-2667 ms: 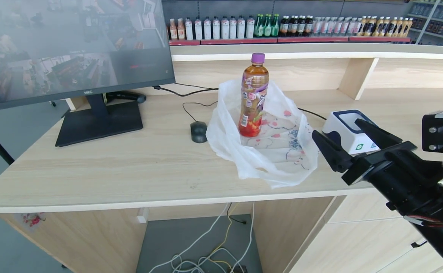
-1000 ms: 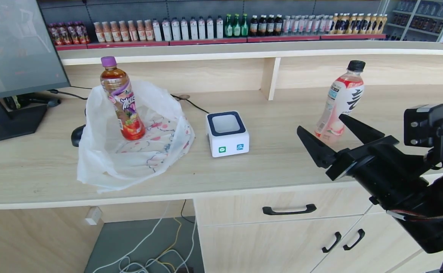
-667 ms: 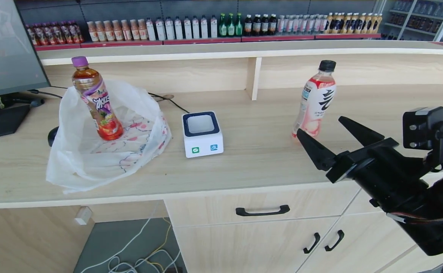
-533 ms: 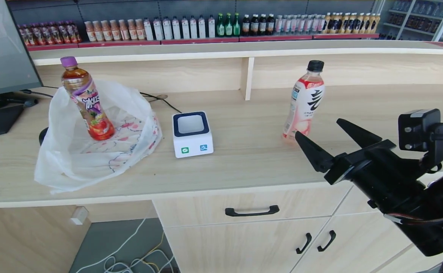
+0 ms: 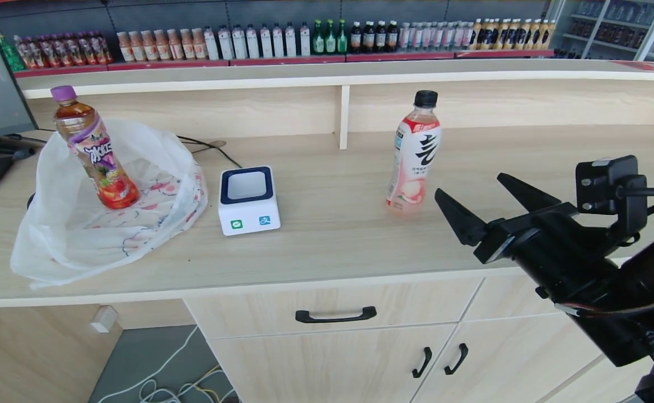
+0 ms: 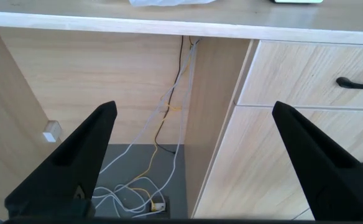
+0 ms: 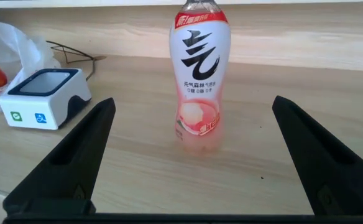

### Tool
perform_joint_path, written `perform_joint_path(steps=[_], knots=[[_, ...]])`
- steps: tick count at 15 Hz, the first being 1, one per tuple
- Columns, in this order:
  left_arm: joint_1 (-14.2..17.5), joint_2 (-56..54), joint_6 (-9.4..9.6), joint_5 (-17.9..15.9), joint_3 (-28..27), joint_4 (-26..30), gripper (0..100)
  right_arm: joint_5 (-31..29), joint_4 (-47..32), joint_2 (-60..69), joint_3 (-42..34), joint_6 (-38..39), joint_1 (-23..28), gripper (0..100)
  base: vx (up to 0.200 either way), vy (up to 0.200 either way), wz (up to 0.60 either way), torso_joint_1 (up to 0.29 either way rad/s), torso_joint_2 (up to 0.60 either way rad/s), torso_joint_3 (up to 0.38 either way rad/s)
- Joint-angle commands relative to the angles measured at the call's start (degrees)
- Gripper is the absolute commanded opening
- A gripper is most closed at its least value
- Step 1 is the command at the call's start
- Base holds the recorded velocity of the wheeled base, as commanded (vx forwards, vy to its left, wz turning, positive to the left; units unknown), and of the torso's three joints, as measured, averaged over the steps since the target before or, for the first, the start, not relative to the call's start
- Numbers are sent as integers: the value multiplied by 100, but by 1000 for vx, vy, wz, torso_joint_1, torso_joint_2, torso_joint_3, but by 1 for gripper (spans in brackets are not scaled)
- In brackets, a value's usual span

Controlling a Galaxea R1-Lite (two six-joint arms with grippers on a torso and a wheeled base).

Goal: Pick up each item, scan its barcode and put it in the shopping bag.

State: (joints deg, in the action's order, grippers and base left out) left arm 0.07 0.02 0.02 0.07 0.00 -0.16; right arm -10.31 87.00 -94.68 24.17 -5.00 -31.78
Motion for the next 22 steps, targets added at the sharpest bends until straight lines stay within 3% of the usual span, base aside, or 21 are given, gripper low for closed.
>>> perform_joint_path(steps=[1, 6, 10, 22], knots=[[1, -2, -2, 1, 0, -2, 100, -6, -641, 3, 606, -1, -12, 100, 0, 0, 0, 0, 0, 0], [1, -2, -2, 1, 0, -2, 100, -6, -1889, -349, 1872, 25, 155, 100, 0, 0, 0, 0, 0, 0], [1, -2, -2, 1, 0, -2, 100, -6, -1950, -903, 2619, 25, 172, 100, 0, 0, 0, 0, 0, 0], [1, -2, -2, 1, 0, -2, 100, 38, -1950, -1527, 3199, 34, 207, 100, 0, 0, 0, 0, 0, 0]])
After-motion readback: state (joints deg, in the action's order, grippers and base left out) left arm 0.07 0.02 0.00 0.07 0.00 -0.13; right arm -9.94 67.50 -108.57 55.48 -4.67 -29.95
